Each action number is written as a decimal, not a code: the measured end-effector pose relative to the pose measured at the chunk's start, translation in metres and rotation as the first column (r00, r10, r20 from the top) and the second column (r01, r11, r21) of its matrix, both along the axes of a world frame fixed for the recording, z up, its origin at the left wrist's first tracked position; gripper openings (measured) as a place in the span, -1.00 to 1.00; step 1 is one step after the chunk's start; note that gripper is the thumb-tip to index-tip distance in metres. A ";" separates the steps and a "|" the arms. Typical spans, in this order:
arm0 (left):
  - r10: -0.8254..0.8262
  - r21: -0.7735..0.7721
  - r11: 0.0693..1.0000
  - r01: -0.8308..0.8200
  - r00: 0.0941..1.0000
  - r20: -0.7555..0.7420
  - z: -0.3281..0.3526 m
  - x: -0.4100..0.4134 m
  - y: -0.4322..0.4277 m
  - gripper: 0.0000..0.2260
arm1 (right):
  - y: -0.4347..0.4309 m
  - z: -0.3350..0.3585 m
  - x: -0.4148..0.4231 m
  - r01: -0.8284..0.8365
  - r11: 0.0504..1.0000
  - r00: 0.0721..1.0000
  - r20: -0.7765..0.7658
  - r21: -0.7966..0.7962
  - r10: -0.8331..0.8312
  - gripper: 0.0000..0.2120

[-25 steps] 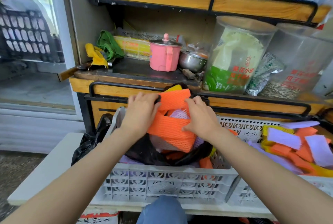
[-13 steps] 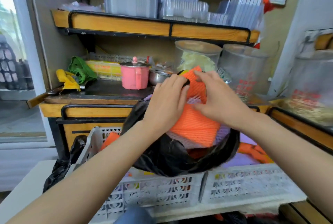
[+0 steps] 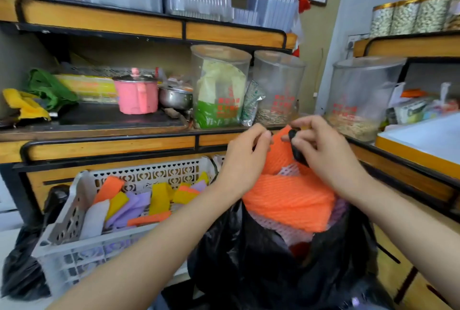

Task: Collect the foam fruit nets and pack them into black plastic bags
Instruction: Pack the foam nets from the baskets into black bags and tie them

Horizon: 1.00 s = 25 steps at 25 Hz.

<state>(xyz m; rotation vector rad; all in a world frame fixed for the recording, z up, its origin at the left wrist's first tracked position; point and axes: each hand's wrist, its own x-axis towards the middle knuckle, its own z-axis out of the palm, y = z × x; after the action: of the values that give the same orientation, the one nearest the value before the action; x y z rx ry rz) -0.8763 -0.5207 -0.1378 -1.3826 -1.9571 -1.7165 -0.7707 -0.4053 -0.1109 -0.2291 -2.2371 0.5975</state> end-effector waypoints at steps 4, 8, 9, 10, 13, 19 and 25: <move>-0.117 -0.117 0.981 0.158 0.949 0.294 -0.045 0.011 0.010 -0.74 | 0.002 -0.057 0.012 0.016 0.983 0.995 0.098 -0.181 0.002 -0.60; -0.136 -0.156 0.952 0.262 0.823 0.552 -0.093 0.021 0.014 -0.71 | 0.002 -0.114 0.020 0.044 0.970 0.978 0.206 -0.238 0.006 -0.41; -0.130 -0.151 0.950 0.272 0.790 0.600 -0.106 0.024 0.014 -0.71 | 0.002 -0.129 0.022 0.058 0.969 0.970 0.244 -0.239 0.002 -0.39; -0.127 -0.142 0.950 0.278 0.760 0.638 -0.118 0.026 0.014 -0.71 | 0.001 -0.143 0.024 0.061 0.967 0.963 0.270 -0.246 0.008 -0.37; -0.154 -0.067 0.948 0.312 0.632 0.759 -0.158 0.034 0.009 -0.63 | -0.009 -0.184 0.029 0.055 0.952 0.941 0.336 -0.301 0.052 -0.35; -0.025 -0.157 0.914 0.374 0.439 0.898 -0.231 0.034 -0.017 -0.68 | -0.034 -0.264 0.028 0.073 0.855 0.868 0.454 -0.514 0.199 -0.30; 0.027 -0.297 0.820 0.490 0.484 0.875 -0.257 0.021 -0.041 -0.72 | -0.046 -0.299 0.013 0.018 0.621 0.801 0.383 -0.784 0.461 -0.31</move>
<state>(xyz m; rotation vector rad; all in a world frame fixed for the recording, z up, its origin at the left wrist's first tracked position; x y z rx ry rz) -0.8557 -0.5619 -0.3952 -0.9962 -3.0832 -2.4670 -0.7580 -0.4513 -0.4096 -0.6064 -2.4288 1.8459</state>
